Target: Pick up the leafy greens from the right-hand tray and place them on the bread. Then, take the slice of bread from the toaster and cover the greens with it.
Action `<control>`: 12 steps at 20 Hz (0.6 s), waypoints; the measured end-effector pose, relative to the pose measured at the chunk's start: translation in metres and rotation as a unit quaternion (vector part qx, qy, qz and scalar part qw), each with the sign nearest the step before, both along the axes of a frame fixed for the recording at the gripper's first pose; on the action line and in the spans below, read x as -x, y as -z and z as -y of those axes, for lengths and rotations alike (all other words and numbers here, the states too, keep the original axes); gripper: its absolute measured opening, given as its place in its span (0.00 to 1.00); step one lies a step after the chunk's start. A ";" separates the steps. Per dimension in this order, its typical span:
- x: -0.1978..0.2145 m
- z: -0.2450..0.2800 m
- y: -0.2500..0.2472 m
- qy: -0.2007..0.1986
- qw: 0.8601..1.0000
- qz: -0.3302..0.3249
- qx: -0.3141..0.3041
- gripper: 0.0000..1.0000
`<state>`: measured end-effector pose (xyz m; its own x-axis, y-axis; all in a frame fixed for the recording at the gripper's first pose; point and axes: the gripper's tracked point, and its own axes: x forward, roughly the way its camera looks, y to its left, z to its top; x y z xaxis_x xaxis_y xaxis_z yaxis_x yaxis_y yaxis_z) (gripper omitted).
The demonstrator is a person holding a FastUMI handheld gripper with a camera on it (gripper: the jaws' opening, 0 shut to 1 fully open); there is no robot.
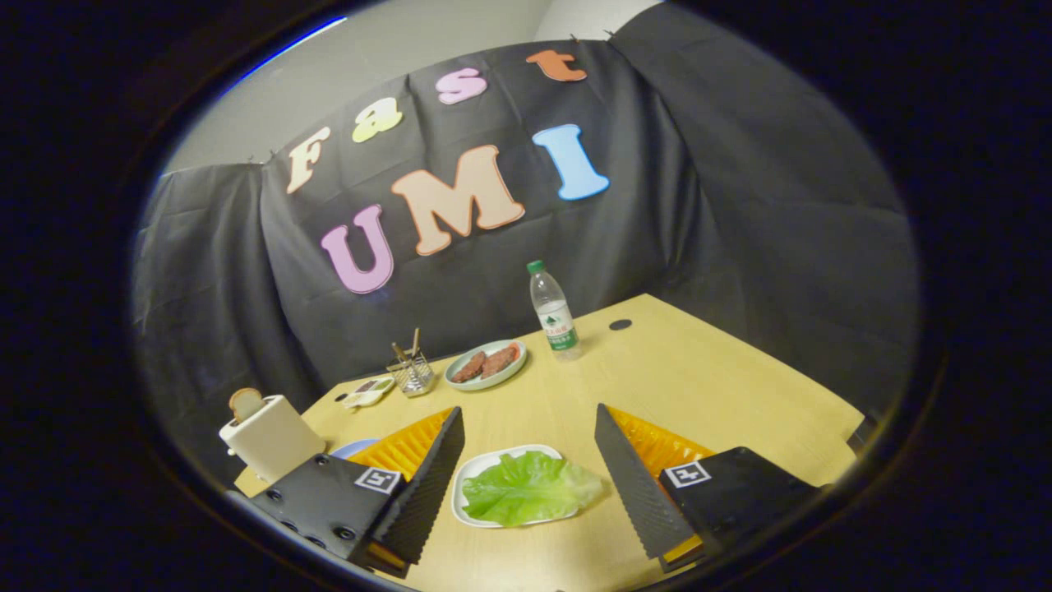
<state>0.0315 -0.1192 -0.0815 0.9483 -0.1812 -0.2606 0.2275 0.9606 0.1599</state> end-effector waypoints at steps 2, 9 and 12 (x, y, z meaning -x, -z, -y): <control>-0.002 0.013 0.015 0.012 1.000 -0.021 -0.015 1.00; -0.006 0.028 0.070 0.008 0.993 -0.103 -0.052 0.99; -0.012 0.022 0.088 -0.010 0.988 -0.125 -0.086 0.99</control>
<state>0.0434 -0.1416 -0.1691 0.8536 -0.0957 -0.5121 0.2618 0.9287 0.2627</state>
